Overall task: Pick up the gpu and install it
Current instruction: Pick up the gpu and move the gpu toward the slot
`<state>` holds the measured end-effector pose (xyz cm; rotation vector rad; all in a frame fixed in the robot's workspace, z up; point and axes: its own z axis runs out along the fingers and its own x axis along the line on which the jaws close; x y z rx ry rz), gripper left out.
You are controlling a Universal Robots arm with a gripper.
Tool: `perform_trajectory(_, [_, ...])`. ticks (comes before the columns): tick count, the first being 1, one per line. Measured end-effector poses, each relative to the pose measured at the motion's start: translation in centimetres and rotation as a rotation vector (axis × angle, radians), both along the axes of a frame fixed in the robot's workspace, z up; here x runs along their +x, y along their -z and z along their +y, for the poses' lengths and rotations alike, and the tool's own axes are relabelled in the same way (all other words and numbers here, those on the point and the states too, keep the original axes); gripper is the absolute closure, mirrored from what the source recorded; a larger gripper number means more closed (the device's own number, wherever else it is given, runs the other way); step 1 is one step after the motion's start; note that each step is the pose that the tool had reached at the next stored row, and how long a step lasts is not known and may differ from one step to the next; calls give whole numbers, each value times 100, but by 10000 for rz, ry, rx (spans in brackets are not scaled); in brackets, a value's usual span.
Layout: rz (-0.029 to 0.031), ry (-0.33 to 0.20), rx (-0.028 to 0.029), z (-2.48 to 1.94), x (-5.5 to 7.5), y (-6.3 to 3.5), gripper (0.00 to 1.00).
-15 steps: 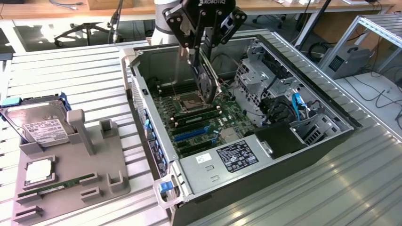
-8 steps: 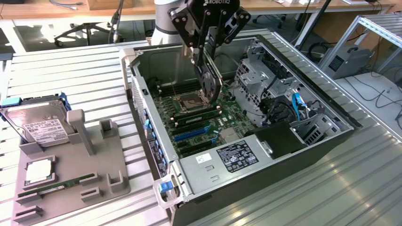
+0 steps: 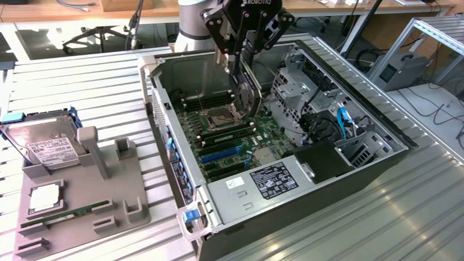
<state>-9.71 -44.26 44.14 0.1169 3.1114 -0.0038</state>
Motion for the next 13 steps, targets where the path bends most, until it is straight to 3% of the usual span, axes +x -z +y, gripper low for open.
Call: perform_trajectory(13, [0, 0, 1, 0, 160, 5, 73])
